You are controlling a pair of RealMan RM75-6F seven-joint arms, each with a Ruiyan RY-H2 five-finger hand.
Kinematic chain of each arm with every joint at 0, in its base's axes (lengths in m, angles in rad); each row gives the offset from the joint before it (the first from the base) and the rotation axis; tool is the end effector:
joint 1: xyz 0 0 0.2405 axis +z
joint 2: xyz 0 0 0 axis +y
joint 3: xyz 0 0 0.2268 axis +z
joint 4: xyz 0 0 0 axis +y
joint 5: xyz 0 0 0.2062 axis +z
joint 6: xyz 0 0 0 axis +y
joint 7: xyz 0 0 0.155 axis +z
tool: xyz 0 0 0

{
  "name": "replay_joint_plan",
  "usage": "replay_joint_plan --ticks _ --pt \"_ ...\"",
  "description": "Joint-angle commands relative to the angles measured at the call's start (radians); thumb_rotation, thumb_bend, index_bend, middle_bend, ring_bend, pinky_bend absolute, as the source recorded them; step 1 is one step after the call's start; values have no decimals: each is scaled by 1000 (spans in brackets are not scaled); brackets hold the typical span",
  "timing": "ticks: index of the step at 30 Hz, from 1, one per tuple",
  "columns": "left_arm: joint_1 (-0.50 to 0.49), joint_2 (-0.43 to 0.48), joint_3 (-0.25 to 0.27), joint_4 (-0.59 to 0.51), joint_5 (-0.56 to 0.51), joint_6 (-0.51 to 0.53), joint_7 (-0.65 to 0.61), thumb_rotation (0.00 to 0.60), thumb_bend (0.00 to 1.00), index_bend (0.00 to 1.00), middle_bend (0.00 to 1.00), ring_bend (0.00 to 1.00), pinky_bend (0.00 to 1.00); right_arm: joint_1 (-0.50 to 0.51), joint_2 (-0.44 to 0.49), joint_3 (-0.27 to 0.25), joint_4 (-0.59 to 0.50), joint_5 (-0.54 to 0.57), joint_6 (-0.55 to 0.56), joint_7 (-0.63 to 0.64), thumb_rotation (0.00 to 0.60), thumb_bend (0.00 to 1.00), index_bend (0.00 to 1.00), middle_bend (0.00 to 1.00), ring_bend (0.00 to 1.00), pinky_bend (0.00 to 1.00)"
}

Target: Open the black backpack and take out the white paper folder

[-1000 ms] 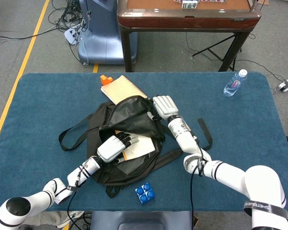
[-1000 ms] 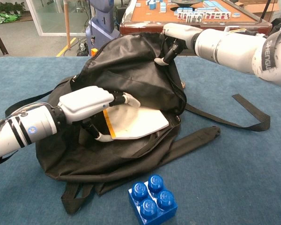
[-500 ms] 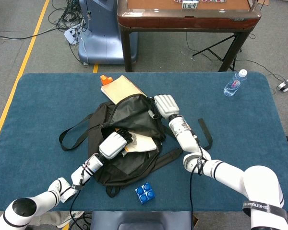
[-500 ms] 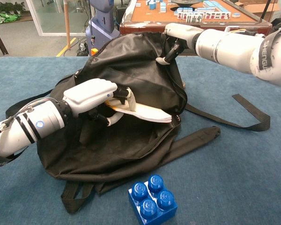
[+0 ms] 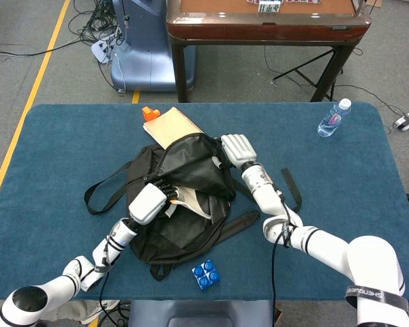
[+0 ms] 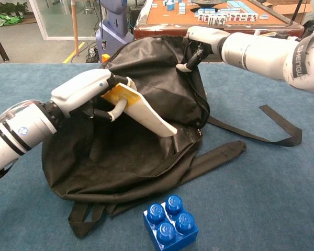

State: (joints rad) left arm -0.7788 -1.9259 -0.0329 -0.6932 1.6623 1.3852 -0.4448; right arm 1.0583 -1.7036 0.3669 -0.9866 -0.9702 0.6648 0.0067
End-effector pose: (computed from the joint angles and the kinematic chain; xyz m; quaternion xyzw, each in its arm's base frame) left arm -0.1172 0.3361 -0.0440 -0.7157 -0.2738 -0.5778 0.2809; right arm -0.0667 -0.4472 -0.0171 0.6768 -0.4629 0.4262 0.3822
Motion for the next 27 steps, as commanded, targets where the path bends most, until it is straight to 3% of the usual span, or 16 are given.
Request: replay_joint_plan --ticks 1,12,22,24,27 --pt "26 41 -8 -52 -4 43 -30 600 643 771 665 546 346 0 3 2 2 -12 -12 20 600 371 789 508 336 322" --pt "91 189 -43 -227 -14 169 -39 600 642 774 671 552 347 -7 3 -11 -7 -50 -20 59 600 365 789 508 337 322" --pt "152 330 -115 -401 -42 284 -54 600 642 774 673 555 348 -38 23 -57 -76 -139 -1 100 600 351 787 487 338 322" --pt "160 352 -128 -428 -45 295 -46 600 643 774 673 555 348 -42 28 -67 -92 -157 -4 110 600 342 757 473 340 322" --pt "169 375 -148 -450 -51 312 -36 600 642 774 674 555 348 -46 41 -86 -125 -189 -13 121 600 323 635 435 325 322"
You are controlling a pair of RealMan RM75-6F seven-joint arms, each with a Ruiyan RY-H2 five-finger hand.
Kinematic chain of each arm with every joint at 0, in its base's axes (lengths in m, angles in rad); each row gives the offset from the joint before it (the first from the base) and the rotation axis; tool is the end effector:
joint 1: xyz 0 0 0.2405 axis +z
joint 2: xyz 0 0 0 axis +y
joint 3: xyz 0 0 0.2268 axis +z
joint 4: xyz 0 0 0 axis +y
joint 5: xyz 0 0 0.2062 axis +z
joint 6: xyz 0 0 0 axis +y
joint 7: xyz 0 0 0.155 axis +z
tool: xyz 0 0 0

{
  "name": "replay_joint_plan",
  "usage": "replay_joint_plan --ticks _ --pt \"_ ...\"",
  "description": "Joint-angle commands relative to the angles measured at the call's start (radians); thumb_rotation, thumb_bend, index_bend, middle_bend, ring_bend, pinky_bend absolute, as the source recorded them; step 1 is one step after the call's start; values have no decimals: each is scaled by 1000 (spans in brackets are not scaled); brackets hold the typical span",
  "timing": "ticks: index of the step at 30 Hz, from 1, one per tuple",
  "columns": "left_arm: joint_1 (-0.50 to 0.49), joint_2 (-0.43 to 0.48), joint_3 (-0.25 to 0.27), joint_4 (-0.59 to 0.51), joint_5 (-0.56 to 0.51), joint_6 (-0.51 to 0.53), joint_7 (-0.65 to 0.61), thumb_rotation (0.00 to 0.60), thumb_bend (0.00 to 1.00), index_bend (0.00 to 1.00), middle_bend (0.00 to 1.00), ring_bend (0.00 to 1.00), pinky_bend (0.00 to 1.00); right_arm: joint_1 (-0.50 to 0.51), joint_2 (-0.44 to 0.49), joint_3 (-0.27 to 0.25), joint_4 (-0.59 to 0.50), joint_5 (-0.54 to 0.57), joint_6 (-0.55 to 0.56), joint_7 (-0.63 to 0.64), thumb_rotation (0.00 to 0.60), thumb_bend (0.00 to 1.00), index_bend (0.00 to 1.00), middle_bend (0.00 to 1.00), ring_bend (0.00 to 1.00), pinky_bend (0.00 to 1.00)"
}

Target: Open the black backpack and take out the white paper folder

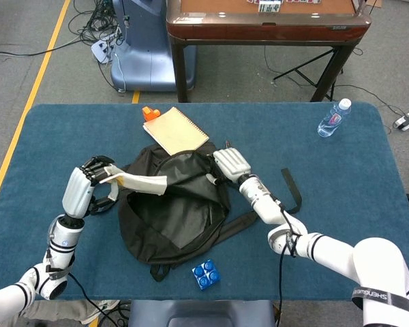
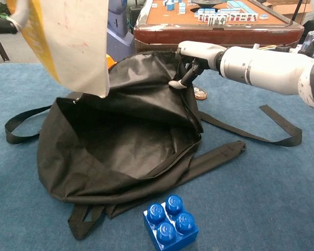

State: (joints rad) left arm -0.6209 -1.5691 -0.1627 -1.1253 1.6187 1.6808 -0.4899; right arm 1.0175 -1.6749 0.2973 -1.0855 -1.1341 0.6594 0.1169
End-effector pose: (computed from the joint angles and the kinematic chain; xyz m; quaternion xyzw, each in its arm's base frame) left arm -0.1408 0.3221 0.0943 -0.5580 -0.2637 -0.7201 0.3172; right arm -0.0666 -0.4161 -0.0363 0.7217 -0.4520 0.4131 0.3228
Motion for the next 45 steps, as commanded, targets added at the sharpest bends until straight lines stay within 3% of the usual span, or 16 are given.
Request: replay_joint_plan --ticks 1,13,24,33,38,45 --pt "13 22 -24 -22 -11 20 10 600 642 774 674 555 348 -6 17 -22 -39 -35 -9 14 600 316 585 421 313 321" --pt "33 43 -62 22 -65 -19 45 600 642 773 674 556 348 -37 166 -114 -286 -171 -37 36 600 222 4 197 123 233" --pt "-26 -19 -85 182 -122 -162 93 600 642 771 674 557 348 -76 302 -151 -499 -287 34 70 600 206 0 161 102 220" --pt "-39 -112 10 293 -94 -280 163 600 641 756 674 557 348 -104 389 -163 -585 -327 83 108 600 206 0 161 101 220" --pt "-26 -116 63 274 -55 -290 195 600 640 751 674 556 348 -120 428 -161 -596 -344 118 124 600 206 0 163 101 220" --pt "-6 -22 133 73 -34 -367 307 600 629 681 648 546 348 -143 464 -152 -565 -310 147 111 600 206 0 170 101 220"
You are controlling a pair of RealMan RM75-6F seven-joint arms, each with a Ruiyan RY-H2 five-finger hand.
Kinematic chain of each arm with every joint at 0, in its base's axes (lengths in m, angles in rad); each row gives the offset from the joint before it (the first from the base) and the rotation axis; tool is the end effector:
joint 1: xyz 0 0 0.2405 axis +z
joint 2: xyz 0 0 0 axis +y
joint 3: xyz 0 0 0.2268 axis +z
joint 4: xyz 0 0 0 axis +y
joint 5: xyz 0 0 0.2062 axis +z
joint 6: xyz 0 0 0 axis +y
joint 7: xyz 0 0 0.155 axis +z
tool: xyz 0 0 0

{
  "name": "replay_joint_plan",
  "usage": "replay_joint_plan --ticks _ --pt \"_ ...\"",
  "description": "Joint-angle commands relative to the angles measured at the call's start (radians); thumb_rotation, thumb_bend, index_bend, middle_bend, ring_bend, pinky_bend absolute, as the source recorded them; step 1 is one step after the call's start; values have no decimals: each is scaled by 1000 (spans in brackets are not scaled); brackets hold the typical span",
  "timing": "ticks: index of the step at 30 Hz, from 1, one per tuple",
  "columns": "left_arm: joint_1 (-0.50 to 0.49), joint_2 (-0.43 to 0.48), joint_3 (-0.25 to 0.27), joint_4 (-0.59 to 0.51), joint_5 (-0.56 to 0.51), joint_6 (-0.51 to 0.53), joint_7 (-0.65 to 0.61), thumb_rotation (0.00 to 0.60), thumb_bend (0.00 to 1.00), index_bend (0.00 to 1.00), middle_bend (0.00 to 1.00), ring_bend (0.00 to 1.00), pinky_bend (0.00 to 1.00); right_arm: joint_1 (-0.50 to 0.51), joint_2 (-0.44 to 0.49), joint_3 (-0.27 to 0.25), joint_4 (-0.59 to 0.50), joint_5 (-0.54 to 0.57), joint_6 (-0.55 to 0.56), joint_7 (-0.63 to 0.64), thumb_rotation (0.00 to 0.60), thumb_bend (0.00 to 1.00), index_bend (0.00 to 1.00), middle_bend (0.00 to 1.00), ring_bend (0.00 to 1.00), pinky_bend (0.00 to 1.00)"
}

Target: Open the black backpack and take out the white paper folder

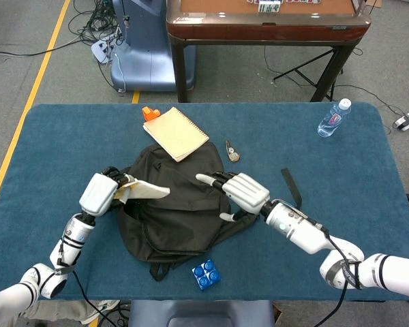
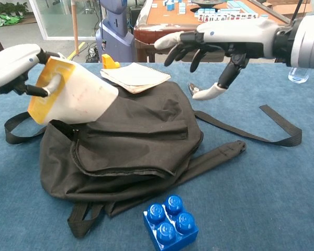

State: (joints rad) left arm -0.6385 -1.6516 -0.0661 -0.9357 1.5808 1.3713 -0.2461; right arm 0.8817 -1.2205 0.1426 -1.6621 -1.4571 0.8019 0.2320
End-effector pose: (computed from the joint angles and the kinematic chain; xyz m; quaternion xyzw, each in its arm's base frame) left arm -0.1834 0.3407 0.0304 -0.6964 -0.2634 -0.5221 0.4159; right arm -0.0712 -0.3289 0.0358 0.7934 -0.3811 0.4149 0.2306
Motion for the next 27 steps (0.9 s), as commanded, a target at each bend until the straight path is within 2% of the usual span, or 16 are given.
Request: replay_joint_plan --ticks 1,2,6,8,12,13,17,20,21,22,24,25,27 --pt "12 95 43 -186 -8 -92 89 600 620 643 635 540 348 -12 15 3 18 21 6 -7 600 206 0 170 101 220" --pt "13 119 45 -241 -20 -115 108 600 588 588 616 532 348 -15 18 2 23 26 7 -10 600 206 0 170 101 220" --pt "10 217 46 -458 -75 -201 198 600 319 369 489 456 346 -29 27 1 50 49 15 -27 600 207 0 171 101 220" --pt "10 246 43 -525 -91 -220 234 573 271 286 437 422 338 -35 31 0 58 59 15 -29 600 207 0 172 101 220" --pt "19 291 28 -644 -118 -223 280 382 230 135 364 374 327 -50 40 -6 79 77 15 -36 600 207 0 175 101 220" --pt "22 300 24 -663 -121 -219 283 357 225 118 359 370 326 -53 42 -7 84 80 14 -38 600 207 0 175 101 220" --pt "34 331 5 -713 -136 -201 303 316 221 96 349 364 320 -68 51 -13 101 96 13 -38 600 208 0 176 101 220" --pt "47 346 -14 -718 -158 -182 305 312 221 97 346 357 312 -81 64 -19 111 105 13 -42 600 208 0 178 101 219" --pt "53 349 -23 -713 -171 -175 302 321 221 101 346 357 310 -87 70 -21 113 108 14 -44 600 208 0 179 101 219" --pt "58 352 -30 -709 -183 -170 300 357 221 106 346 357 309 -92 74 -23 114 111 16 -47 600 210 0 181 101 219" --pt "71 359 -44 -696 -214 -160 305 543 221 139 346 357 309 -105 85 -27 117 117 23 -52 600 234 0 187 101 220" --pt "77 362 -49 -688 -226 -154 313 599 222 156 346 357 309 -112 88 -28 119 120 30 -56 600 253 0 194 101 220" --pt "90 369 -57 -676 -250 -143 322 600 221 173 346 357 309 -131 91 -28 122 130 54 -67 600 277 0 214 105 220"
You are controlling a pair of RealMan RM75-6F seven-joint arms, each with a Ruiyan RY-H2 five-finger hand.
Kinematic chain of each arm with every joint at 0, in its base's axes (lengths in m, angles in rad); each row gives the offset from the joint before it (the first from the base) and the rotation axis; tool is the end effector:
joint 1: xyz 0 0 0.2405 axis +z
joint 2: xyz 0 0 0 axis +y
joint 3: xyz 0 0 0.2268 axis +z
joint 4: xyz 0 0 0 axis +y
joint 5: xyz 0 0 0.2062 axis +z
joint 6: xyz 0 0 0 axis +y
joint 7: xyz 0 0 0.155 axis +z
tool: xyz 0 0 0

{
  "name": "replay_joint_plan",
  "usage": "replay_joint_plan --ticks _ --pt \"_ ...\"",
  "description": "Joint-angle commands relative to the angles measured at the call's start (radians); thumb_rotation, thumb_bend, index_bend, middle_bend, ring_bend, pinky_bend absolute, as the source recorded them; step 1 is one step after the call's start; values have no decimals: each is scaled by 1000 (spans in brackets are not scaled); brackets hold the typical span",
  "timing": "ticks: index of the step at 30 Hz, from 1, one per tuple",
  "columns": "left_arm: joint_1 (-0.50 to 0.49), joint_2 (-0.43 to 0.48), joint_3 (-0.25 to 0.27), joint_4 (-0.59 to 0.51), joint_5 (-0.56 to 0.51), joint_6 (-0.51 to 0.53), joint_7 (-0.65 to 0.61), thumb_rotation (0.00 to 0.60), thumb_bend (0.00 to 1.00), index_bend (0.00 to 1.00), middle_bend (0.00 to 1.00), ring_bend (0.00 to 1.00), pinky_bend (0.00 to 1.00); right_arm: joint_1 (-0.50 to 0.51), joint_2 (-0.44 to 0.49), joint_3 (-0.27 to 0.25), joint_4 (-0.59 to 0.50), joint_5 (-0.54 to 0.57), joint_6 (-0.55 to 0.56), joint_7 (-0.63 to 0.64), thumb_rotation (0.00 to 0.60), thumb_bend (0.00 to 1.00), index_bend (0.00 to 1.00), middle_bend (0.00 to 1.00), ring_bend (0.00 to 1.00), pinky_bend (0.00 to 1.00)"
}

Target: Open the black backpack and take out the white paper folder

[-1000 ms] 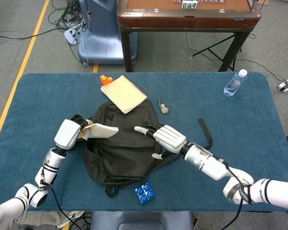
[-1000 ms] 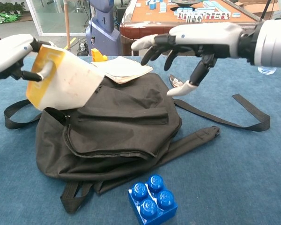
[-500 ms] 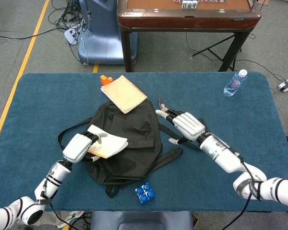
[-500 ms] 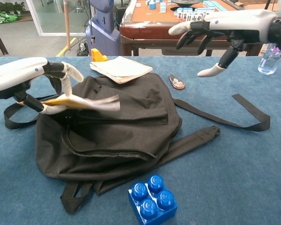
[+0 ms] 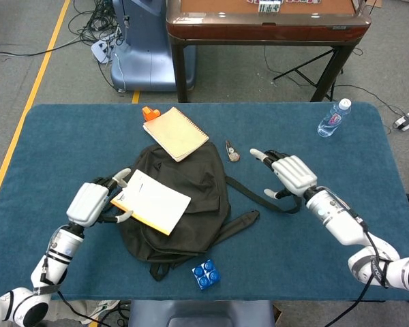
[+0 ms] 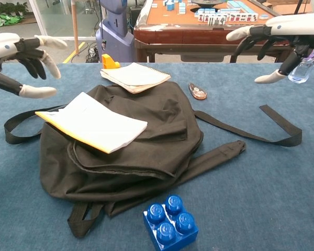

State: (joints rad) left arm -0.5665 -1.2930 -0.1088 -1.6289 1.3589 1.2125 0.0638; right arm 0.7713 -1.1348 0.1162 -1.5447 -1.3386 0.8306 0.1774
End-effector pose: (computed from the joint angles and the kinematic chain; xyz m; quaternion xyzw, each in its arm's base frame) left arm -0.1622 0.3041 0.0714 -0.6817 -0.3690 -0.4594 0.4337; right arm -0.1569 -0.3570 0.0835 0.7499 -0.4022 0.3693 0.3734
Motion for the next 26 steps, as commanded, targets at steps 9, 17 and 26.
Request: replay_joint_plan --ticks 9,17,26 --pt "96 75 -24 67 -144 32 29 600 221 232 346 357 308 -183 21 -16 -21 101 235 -147 600 325 154 325 229 293" --pt "187 111 -8 51 -205 113 105 600 221 235 346 357 307 -339 54 -62 -86 107 412 -233 600 325 211 347 243 306" --pt "291 103 32 14 -122 268 144 600 221 254 345 357 306 -497 60 -99 -143 66 595 -262 600 326 256 359 247 306"
